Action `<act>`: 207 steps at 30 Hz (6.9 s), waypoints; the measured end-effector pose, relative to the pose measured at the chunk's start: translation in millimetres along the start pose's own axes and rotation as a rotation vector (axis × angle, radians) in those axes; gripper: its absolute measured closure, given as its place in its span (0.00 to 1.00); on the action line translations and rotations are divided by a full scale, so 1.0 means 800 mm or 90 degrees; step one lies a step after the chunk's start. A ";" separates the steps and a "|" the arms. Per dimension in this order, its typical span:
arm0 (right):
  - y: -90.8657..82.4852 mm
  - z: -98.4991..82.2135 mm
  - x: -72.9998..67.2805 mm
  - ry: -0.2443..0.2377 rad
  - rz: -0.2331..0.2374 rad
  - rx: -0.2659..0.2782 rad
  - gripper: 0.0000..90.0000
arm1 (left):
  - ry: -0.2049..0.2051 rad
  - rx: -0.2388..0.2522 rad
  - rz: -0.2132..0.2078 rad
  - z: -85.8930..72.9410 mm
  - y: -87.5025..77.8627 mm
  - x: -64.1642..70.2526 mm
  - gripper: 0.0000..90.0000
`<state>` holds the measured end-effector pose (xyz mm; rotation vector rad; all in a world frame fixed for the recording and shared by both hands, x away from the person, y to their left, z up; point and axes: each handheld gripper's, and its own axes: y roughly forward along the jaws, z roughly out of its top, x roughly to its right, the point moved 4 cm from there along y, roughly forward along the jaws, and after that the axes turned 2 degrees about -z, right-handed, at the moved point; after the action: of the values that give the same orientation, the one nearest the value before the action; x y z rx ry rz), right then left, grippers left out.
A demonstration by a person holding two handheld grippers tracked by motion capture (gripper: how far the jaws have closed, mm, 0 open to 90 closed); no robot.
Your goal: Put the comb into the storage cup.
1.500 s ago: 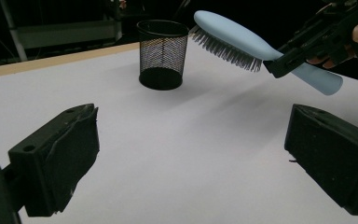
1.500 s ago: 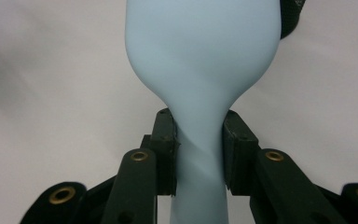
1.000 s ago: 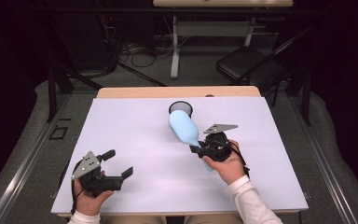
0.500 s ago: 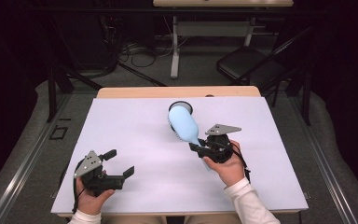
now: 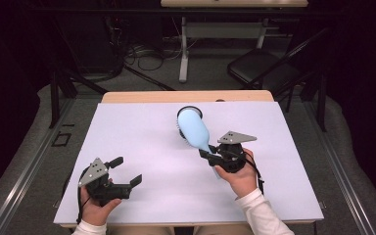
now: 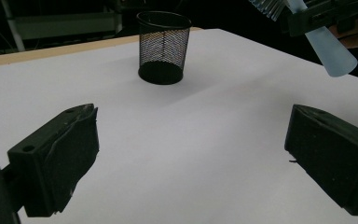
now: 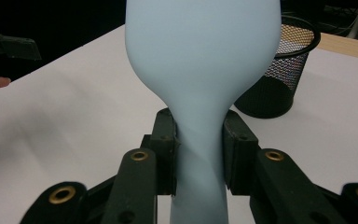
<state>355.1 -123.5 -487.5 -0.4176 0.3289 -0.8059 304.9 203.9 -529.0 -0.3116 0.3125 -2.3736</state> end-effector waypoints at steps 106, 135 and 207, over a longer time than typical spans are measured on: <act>-0.008 0.003 -0.010 -0.013 0.000 0.042 0.77 | -0.056 -0.076 -0.112 0.142 0.080 0.033 0.03; -0.009 0.003 -0.013 -0.015 0.002 0.045 0.77 | -0.073 -0.105 -0.134 0.164 0.118 0.043 0.03; -0.003 0.000 -0.024 -0.041 0.003 0.052 0.77 | -0.185 -0.121 -0.191 0.177 0.169 0.040 0.18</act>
<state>341.0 -110.9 -484.2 -0.3648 0.2361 -0.7966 410.4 65.8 -433.0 -0.8352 0.3748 -2.5471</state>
